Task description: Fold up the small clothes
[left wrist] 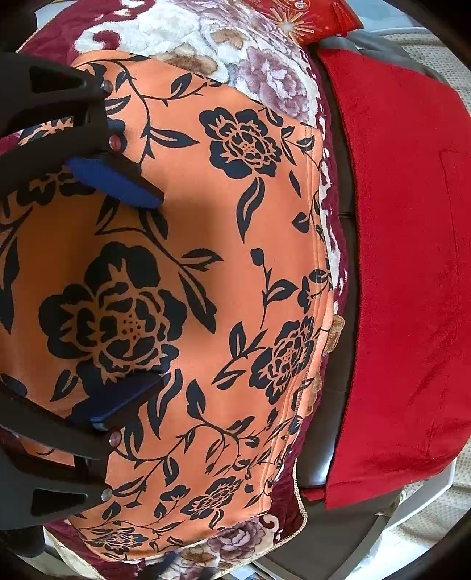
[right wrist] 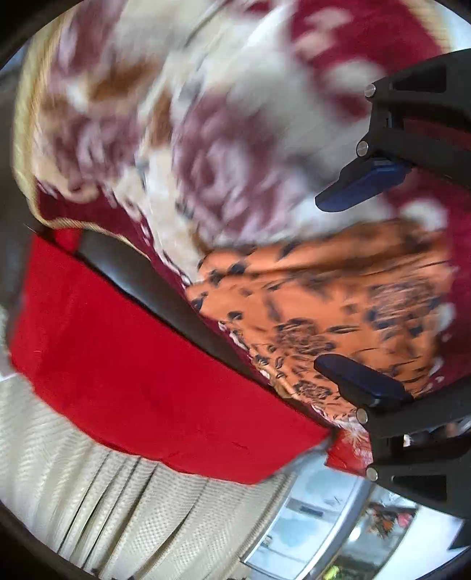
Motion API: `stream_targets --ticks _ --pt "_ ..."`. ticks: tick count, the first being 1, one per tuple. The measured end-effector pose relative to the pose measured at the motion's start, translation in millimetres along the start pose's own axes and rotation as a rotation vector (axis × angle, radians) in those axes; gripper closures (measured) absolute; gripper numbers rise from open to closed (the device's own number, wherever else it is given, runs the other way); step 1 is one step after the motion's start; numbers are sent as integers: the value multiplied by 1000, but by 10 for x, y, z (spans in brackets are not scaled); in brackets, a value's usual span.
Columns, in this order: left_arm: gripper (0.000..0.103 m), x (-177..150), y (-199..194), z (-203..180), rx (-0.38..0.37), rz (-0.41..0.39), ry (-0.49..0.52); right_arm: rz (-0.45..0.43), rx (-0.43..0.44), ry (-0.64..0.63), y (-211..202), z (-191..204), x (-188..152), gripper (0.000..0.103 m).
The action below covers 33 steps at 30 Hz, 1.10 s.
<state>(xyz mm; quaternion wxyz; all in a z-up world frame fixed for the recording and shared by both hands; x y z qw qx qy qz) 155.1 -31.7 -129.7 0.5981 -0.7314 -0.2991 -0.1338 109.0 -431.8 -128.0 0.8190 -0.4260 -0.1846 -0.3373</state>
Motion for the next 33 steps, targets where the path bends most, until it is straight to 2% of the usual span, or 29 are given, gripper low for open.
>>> stream_targets --ticks 2,4,5,6,7,9,10,12,14,16,18,19,20,23,24,25,26,27,28,30,33 --pt "11 -18 -9 2 -2 -1 -2 68 -2 -35 337 -57 294 20" --pt "10 -54 -23 2 -7 2 -6 135 -47 -59 685 -159 499 23" --pt "10 -63 -35 3 -9 5 -8 183 -44 -61 834 -180 530 35" --pt "9 -63 -33 8 -13 9 -7 226 -40 -98 974 -143 551 91" --pt "9 -59 -28 14 -20 13 -4 241 -62 -129 1008 -86 567 90" --pt "7 -51 -16 16 -30 13 -1 178 -140 -247 863 169 620 90" --pt "7 -49 -12 14 -31 13 0 140 -179 -262 779 222 638 90" --pt "7 -38 -56 1 -40 27 3 155 -235 -221 803 40 567 90" --pt "7 -11 -166 38 -85 42 -17 179 -253 -175 870 -117 449 88" --pt "7 41 -371 197 -131 3 -83 151 -262 -179 812 -57 471 82" --pt "7 65 -523 402 -125 -27 -122 131 -288 -180 645 19 482 75" --pt "7 66 -572 509 -118 -34 -138 112 -295 -194 556 81 502 75" --pt "7 66 -640 676 -106 -46 -168 85 -286 -216 438 190 509 75" --pt "7 51 -808 1156 -112 -72 -290 45 -190 -270 196 566 382 73" --pt "7 33 -846 1295 -131 -69 -339 42 -151 -286 161 709 312 65" --pt "7 11 -875 1424 -150 -62 -389 48 -100 -296 146 841 231 40" --pt "7 -9 -899 1580 -174 -53 -455 57 -28 -301 158 987 127 30" --pt "7 -39 -926 1738 -210 -48 -529 59 22 -304 156 1075 28 25" --pt "7 -61 -929 1831 -237 -38 -574 67 48 -306 171 1120 -51 25" --pt "7 -125 -898 1952 -296 6 -662 96 41 -324 268 1101 -223 25" --pt "7 -223 -845 1905 -394 76 -731 148 -67 -300 502 763 -360 27"
Point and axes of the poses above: each gripper's, at about its wrist camera, not at the fingertips, and y roughly the way its jaws point, z to its left, x to its top, the point moved 7 cm from there along y, roughly the way its jaws point, and after that the axes turned 15 degrees about -y, right-handed, at the moved point
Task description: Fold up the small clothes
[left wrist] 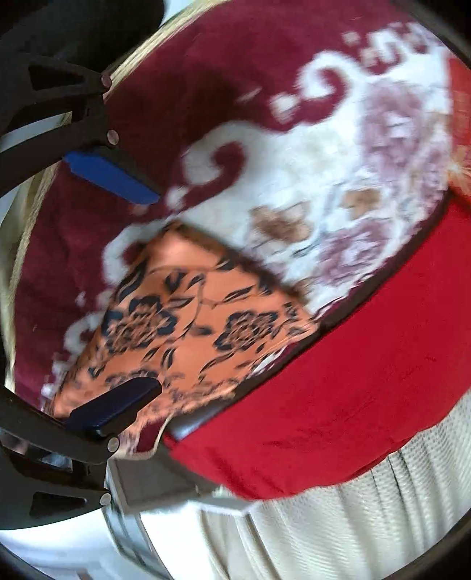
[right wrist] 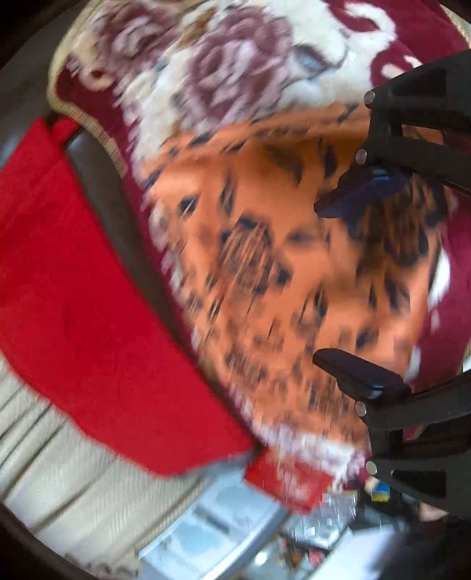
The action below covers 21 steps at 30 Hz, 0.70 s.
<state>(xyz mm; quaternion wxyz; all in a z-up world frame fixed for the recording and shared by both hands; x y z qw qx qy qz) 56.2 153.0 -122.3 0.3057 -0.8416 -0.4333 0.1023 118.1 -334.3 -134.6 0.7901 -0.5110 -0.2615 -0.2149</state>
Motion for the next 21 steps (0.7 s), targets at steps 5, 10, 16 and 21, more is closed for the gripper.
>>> stream_targets --ticks 5,10,16,21 --pt "7 -19 221 28 33 -3 -18 -27 43 84 82 -238 -100 32" --pt "7 57 316 169 57 -40 -94 -39 64 109 43 -252 -119 32" --pt "89 226 393 97 87 -86 -56 -35 58 88 25 -215 -128 31" --pt "97 232 65 -199 122 -246 145 -31 72 86 33 -222 -126 31"
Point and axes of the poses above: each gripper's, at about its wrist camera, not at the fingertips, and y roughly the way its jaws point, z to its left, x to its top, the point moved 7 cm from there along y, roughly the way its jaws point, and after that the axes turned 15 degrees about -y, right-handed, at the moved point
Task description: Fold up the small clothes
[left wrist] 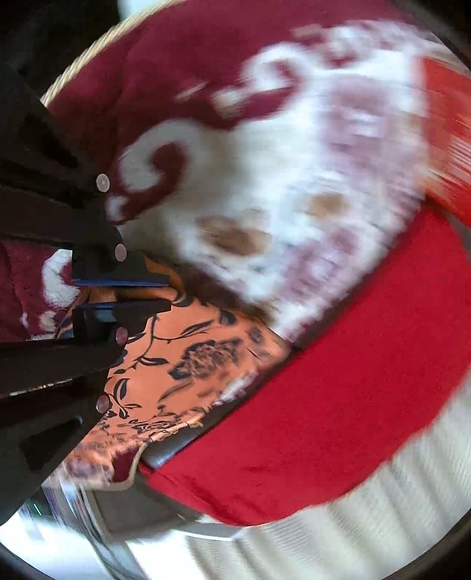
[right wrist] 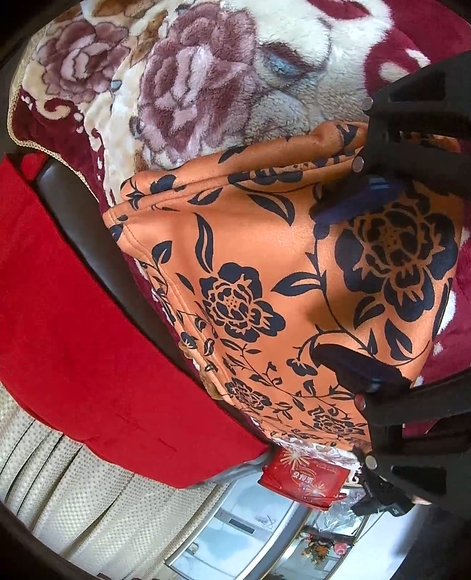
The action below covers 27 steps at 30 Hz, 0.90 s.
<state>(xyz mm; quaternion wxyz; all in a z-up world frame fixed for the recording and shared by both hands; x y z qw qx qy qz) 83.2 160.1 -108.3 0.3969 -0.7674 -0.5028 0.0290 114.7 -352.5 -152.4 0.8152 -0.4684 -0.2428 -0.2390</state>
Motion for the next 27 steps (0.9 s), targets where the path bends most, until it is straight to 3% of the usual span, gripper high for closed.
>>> stream_targets --ticks 2,5,9,10,12,14,18,23,26,27 --pt "97 -29 -3 -9 51 -28 73 0 4 0 3 -5 -1 31" --pt "100 -81 477 517 209 136 -53 5 5 -1 18 -8 -3 31" --pt "97 17 232 451 170 43 -32 6 3 1 12 5 -12 31" --pt "92 42 174 382 166 25 -12 7 4 0 13 6 -12 31" --pt "52 99 113 244 162 17 27 11 3 -1 20 6 -8 31" --pt "29 199 49 106 138 -29 31 12 0 1 23 13 -6 30" --pt "12 433 185 -278 96 -53 106 23 -8 -11 35 30 -1 30" --pt "12 693 920 -547 150 42 155 29 -10 -4 39 31 2 30" --pt "18 787 1297 -467 391 38 248 31 -7 -7 41 29 4 30" --pt "20 806 1338 -436 424 31 252 33 -5 -7 43 26 5 30"
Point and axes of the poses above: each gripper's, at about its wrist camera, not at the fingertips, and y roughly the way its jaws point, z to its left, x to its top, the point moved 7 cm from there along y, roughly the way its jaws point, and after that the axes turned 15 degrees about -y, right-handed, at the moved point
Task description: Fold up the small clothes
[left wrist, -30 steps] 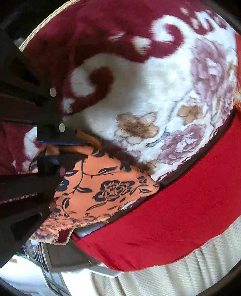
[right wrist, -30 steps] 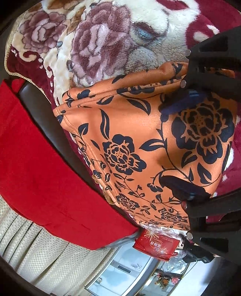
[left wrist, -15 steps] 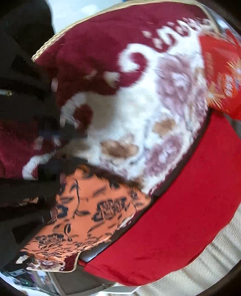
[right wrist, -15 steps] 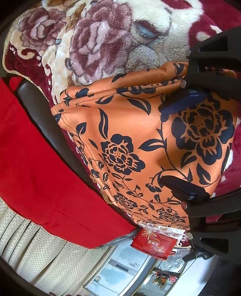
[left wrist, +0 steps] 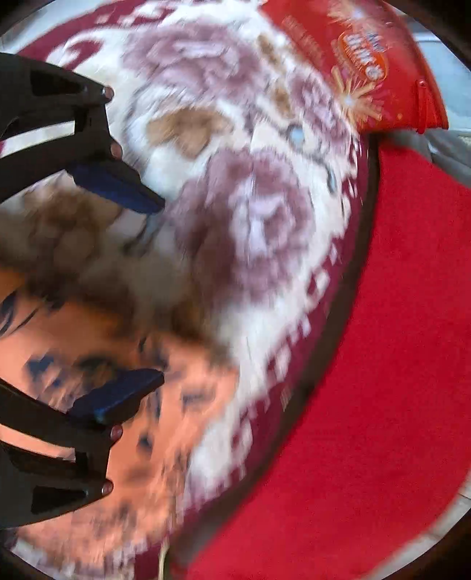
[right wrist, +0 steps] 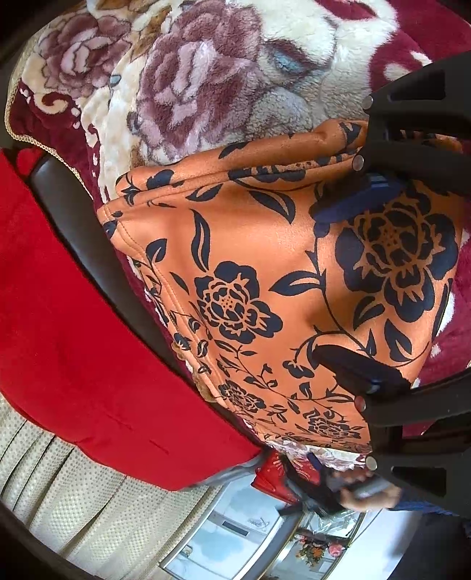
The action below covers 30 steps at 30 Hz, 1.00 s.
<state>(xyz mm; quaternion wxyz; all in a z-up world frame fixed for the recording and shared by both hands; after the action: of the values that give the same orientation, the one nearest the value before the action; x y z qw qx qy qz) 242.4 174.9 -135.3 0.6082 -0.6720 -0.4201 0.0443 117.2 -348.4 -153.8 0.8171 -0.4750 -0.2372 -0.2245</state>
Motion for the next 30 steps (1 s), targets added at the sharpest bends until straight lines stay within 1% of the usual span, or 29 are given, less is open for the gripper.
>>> stream_targets --ticks 1,2,4,6,10,11,14,17,19,21,22,23,24,25,26,27,28,29,30 --pt "20 8 24 18 13 -1 0 1 2 0 1 -2 1 30" --pt "20 -7 15 33 11 -2 0 2 2 1 -1 -2 1 30" --pt "20 -26 -104 53 -2 -37 4 3 0 3 -3 3 -4 30" --pt "19 -55 -219 54 -6 -75 31 3 -5 5 -7 10 -5 30" --pt "19 -55 -385 19 -29 -112 55 19 -34 7 -40 56 31 30" --pt "19 -62 -423 -2 -33 -119 62 14 -40 4 -77 84 70 30" --pt "19 -83 -524 -62 -38 -144 89 -38 -33 -23 -202 182 269 30" --pt "19 -151 -608 -128 -51 -152 106 -71 -1 -18 -183 185 590 26" --pt "19 -212 -658 -165 -55 -153 126 -72 30 34 -23 33 820 25" --pt "19 -267 -718 -178 -58 -163 139 -44 28 101 207 -238 975 25" --pt "19 -293 -757 -183 -60 -170 148 -26 9 150 304 -404 997 25" --pt "19 -325 -807 -190 -62 -179 158 -29 -8 224 366 -595 993 27" --pt "19 -352 -853 -200 -67 -187 166 -47 8 265 364 -676 992 30" --pt "19 -377 -900 -213 -71 -198 174 -83 24 309 308 -732 983 30" --pt "19 -397 -935 -225 -73 -206 181 -104 -4 313 224 -736 968 30" --pt "19 -424 -979 -242 -77 -215 186 -126 -60 282 106 -702 946 28" --pt "19 -445 -1011 -258 -83 -219 188 -128 -95 243 -15 -630 895 28" --pt "19 -473 -1043 -280 -92 -221 189 -132 -110 213 -110 -562 849 28" --pt "19 -507 -1072 -312 -101 -219 193 -140 -95 186 -237 -455 749 28"
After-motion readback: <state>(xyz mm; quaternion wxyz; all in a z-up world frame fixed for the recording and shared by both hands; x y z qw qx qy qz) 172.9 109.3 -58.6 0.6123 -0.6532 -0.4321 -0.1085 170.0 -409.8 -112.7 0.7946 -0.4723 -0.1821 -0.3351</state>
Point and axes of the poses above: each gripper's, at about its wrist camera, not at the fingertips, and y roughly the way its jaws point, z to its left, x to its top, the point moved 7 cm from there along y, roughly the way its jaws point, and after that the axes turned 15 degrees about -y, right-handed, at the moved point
